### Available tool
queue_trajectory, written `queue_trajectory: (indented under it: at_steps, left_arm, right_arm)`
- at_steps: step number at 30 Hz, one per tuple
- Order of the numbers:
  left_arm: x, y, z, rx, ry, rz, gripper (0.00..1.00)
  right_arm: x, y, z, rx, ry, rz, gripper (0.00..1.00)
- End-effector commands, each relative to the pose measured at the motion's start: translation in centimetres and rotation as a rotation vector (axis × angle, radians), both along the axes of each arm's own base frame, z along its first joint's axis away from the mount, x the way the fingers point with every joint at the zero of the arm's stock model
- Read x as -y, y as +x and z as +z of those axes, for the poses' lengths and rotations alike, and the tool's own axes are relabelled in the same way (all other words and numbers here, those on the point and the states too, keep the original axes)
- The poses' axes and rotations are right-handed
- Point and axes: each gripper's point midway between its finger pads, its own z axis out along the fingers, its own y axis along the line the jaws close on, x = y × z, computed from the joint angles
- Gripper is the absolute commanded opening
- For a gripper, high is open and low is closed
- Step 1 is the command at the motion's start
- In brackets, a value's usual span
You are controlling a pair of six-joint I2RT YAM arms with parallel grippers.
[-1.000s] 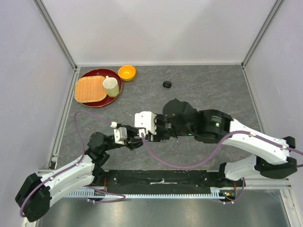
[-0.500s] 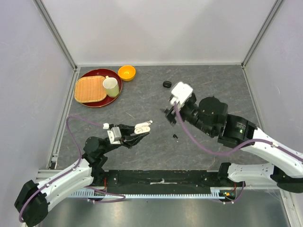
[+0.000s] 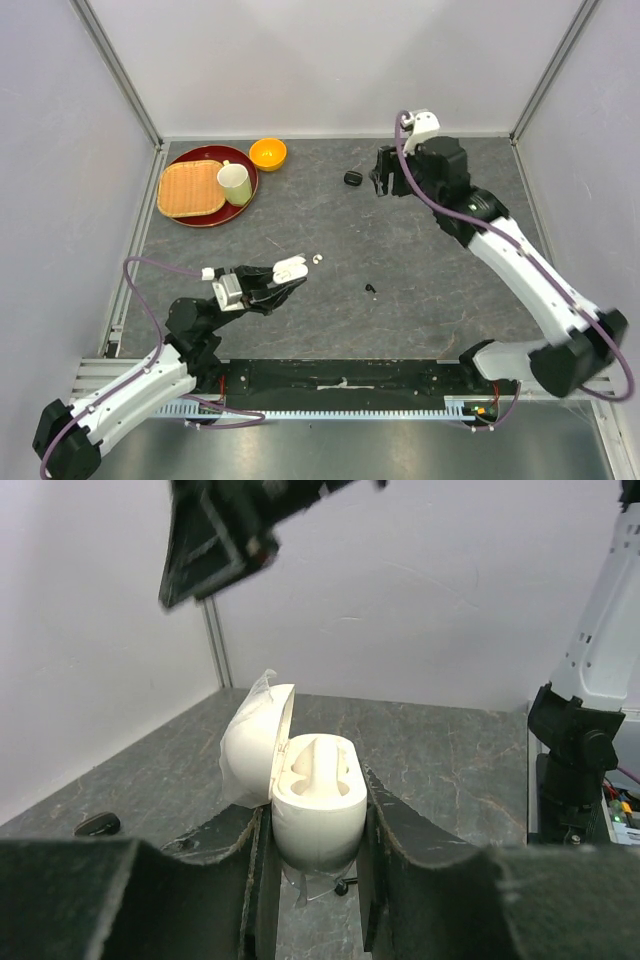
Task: Insert the wireless bluetooth earbuds into the charging case
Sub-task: Pick up the earbud from the center of the board.
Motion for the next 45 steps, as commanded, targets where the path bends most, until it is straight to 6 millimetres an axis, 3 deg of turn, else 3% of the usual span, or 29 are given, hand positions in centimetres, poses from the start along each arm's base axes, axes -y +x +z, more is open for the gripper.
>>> queue_trajectory:
  at_steps: [1,3,4,7,16,22,31,45]
  left_arm:
    - [-0.6,0.0,0.5,0.025,-0.011,0.032,0.02]
    - [-0.8,-0.2,0.7,0.035,-0.015,0.036,0.02]
    - [-1.0,-0.3,0.9,0.043,-0.022,0.039,0.02]
    - [-1.3,-0.3,1.1,0.052,-0.023,0.05,0.02]
    - [-1.4,-0.1,1.4,0.062,-0.015,0.07,0.02]
    - [-1.5,-0.2,1.5,0.062,-0.017,0.073,0.02]
    - [-2.0,-0.1,1.2,0.05,-0.021,0.097,0.02]
    - [-2.3,0.4,0.8,0.055,-0.01,0.126,0.02]
  right_arm:
    - [-3.3,2.7,-8.5,-0.287,0.103,0.097,0.75]
    - [-4.0,3.6,-11.3,-0.368,0.11,0.101,0.72]
    - [-4.8,4.3,-13.8,-0.424,0.105,0.106,0.71]
    - [-7.7,4.4,-17.1,-0.541,0.164,0.198,0.66]
    - [-13.1,2.8,-22.9,-0.693,0.154,0.276,0.55]
    - [-16.8,1.1,-24.2,-0.706,0.189,0.297,0.52]
    - [-18.8,0.5,-26.8,-0.759,0.258,0.173,0.44]
    - [-17.9,-0.8,-29.0,-0.77,0.226,0.0,0.42]
